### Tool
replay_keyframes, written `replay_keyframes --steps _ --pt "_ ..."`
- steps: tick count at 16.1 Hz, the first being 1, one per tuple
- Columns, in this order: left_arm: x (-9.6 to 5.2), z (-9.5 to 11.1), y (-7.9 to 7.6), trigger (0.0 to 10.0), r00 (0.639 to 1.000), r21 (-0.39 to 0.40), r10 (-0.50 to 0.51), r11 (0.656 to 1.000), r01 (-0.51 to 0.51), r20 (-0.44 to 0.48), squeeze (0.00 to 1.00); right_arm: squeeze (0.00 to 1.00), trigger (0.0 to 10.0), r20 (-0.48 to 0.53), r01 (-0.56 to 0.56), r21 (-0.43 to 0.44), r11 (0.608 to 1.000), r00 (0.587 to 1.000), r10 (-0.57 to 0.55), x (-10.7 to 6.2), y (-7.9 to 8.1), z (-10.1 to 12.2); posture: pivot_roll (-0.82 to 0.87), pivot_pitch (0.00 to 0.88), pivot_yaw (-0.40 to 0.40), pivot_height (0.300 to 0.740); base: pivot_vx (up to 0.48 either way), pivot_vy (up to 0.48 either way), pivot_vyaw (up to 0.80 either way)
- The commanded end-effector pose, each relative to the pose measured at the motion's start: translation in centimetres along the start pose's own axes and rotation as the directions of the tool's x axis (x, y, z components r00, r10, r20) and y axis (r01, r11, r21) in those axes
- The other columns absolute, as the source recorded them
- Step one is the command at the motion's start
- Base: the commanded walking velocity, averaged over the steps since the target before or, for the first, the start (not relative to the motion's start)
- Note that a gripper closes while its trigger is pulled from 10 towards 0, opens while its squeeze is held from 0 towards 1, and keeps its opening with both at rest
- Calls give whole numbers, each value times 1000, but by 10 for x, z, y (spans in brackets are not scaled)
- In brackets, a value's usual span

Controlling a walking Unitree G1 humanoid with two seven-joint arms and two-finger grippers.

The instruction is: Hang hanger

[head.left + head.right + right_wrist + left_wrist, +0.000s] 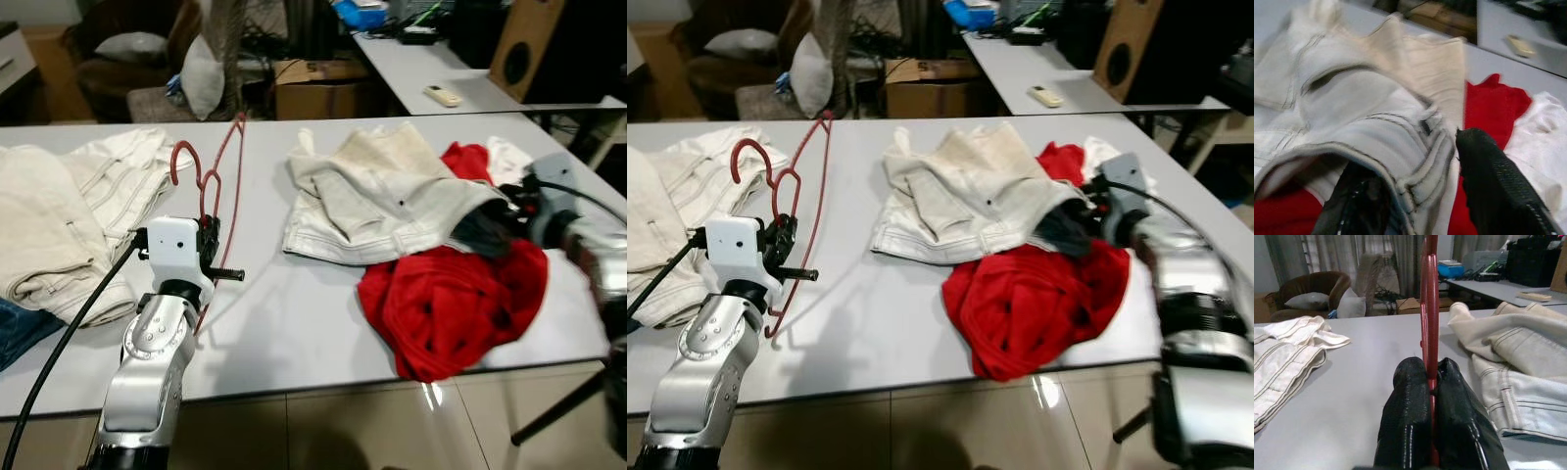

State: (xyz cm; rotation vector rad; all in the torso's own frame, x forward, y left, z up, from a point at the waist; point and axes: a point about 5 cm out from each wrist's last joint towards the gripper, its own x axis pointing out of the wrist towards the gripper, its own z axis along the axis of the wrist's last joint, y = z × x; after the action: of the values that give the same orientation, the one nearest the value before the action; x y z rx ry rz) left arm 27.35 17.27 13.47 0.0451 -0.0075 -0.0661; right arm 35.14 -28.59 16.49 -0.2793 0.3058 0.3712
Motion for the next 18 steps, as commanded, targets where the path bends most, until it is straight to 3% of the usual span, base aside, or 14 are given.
replay_keyframes --steps 1,3,5,12,15,17,18 --pt "2 3 -3 10000 1000 18 -28 999 28 3 0 1000 10000 -39 -76 -45 996 996 74 -6 1 2 -101 0 22 740 0 0 0" --pt "2 3 -5 10000 999 23 -44 999 44 3 0 1000 10000 -89 -166 -67 984 983 160 -21 0 2 -101 0 22 740 0 0 0" --pt "3 2 -13 10000 994 39 -111 993 111 -12 0 1000 10000 -70 -275 -103 956 961 268 -52 -10 19 -114 0 34 740 0 0 0" --pt "0 2 -13 10000 989 59 -148 987 149 -29 0 1000 10000 -151 -439 -211 873 897 415 -111 -21 41 -105 0 28 740 0 0 0" --pt "-2 3 -11 10000 988 64 -152 986 154 -31 0 1000 10000 -172 -562 -151 813 825 539 -118 3 38 -103 0 28 740 0 0 0" --pt "-2 5 -12 10000 984 70 -178 981 179 -28 0 1000 10000 -199 -594 -111 797 799 568 -112 17 27 -103 0 32 740 0 0 0" --pt "-2 6 -13 10000 980 77 -195 977 197 -30 0 1000 10000 -246 -626 -98 773 768 591 -104 31 16 -104 0 36 740 0 0 0"
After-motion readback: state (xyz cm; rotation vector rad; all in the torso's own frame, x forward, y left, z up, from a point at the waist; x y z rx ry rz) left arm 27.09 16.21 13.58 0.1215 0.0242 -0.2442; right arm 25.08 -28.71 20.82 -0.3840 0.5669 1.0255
